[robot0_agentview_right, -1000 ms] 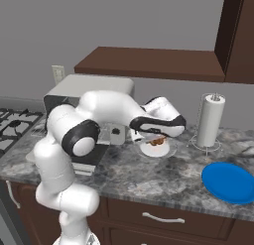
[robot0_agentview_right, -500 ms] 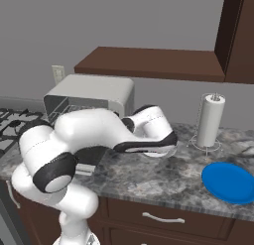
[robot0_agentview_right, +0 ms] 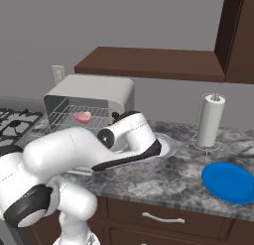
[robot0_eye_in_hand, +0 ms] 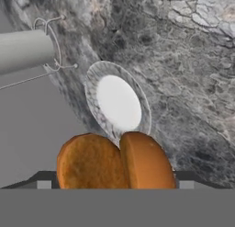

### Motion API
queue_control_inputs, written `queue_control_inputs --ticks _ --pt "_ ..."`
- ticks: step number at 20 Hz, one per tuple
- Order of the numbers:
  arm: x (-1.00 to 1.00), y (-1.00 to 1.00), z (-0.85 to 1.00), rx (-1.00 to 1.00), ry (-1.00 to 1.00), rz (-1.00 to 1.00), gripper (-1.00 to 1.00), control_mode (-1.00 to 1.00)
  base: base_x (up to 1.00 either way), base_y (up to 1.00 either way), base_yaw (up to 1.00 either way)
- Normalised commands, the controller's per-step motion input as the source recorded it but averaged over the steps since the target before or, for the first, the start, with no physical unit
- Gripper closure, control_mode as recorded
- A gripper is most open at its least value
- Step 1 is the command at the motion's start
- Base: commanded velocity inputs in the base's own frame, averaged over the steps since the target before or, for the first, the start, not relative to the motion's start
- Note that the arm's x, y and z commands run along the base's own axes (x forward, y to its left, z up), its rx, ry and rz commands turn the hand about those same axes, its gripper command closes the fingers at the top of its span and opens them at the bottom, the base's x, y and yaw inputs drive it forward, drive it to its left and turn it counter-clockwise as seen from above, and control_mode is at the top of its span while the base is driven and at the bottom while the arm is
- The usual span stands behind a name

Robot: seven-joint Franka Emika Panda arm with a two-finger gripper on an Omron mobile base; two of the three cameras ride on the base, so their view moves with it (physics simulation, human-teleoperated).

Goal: Open the toaster oven door. Place the hotdog bun on the top rack in the toaster oven and place the steak on the bottom rack.

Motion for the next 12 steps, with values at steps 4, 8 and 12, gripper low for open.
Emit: queue_control_inputs --ticks 4,8,12 --pt "-0.11 0.23 0.8 -0.02 0.18 0.16 1.0 -1.0 0.0 0.0 0.0" --pt "-0.12 0.22 0.79 -0.01 0.22 0.17 1.0 -1.0 0.0 0.0 0.0" --pt "0.0 0.3 0.76 0.0 0.15 0.18 1.0 -1.0 0.0 0.0 0.0"
